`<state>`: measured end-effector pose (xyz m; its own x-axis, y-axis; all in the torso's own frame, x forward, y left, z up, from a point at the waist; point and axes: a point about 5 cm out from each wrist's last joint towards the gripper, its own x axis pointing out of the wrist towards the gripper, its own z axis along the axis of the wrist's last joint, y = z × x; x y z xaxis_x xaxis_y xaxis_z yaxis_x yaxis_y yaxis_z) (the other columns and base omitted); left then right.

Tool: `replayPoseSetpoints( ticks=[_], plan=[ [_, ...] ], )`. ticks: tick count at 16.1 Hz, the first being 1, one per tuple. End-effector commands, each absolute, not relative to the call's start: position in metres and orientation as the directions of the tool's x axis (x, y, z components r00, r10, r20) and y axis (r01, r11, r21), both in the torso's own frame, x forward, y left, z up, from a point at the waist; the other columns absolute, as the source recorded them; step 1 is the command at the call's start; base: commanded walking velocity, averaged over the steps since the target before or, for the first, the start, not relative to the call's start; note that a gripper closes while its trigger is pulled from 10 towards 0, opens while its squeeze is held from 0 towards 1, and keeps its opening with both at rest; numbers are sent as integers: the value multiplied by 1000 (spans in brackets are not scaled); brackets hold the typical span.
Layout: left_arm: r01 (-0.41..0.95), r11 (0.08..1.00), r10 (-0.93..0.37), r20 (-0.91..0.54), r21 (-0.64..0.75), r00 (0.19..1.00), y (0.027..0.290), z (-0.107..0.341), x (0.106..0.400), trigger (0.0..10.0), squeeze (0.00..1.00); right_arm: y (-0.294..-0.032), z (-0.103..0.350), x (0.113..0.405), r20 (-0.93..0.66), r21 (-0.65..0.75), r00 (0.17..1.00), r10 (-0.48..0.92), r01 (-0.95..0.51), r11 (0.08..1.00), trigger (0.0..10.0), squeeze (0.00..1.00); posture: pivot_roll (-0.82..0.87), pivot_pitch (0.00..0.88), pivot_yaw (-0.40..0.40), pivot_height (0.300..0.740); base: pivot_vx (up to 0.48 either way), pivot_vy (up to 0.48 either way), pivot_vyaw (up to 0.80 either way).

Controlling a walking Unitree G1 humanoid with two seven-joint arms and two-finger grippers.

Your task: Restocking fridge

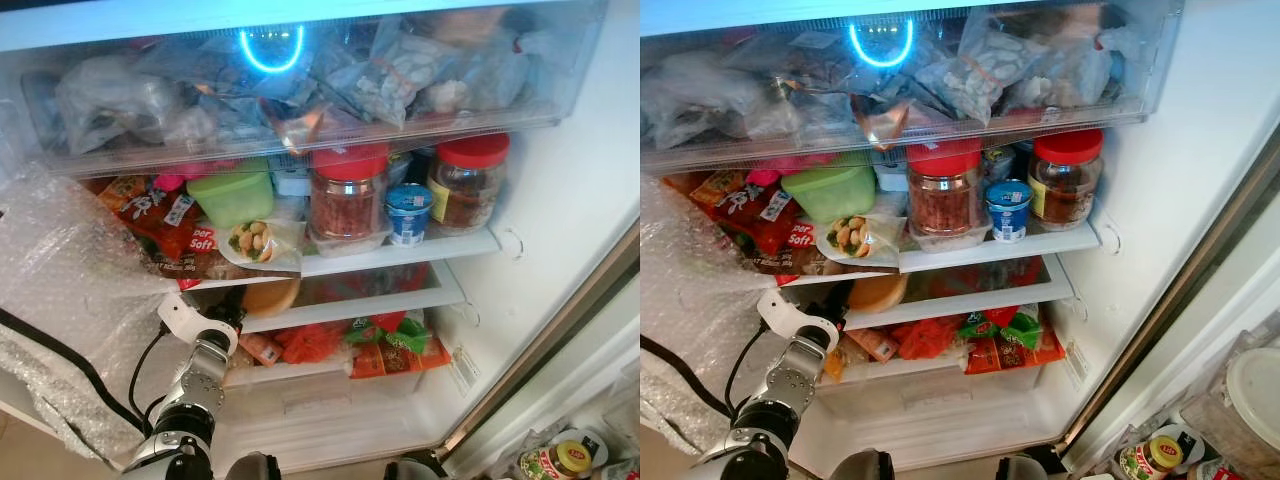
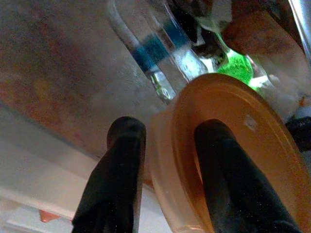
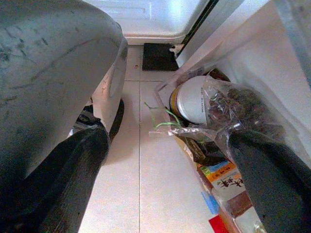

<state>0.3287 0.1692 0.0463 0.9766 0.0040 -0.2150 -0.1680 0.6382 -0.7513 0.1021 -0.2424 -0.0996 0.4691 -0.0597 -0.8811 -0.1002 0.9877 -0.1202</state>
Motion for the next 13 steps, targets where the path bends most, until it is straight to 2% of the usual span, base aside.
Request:
replayPoseSetpoints(
  ticks=[1,6,13],
  plan=[
    [-133,662,-16,-191,-738,981,168,52,333,10000,1000,-235,-98,112,-865,-105,500,-36,-111,988,10000,0,-24,0,50,652,0,0,0],
    [-51,732,-81,-161,-679,984,164,54,333,10000,1000,-235,-98,113,-864,-107,501,-38,-109,988,10000,0,-23,0,52,652,0,0,0],
    [21,749,-111,-94,-662,989,160,58,326,10000,1000,-235,-98,113,-863,-108,503,-42,-103,989,10000,0,-23,0,54,652,0,0,0]
  ],
)
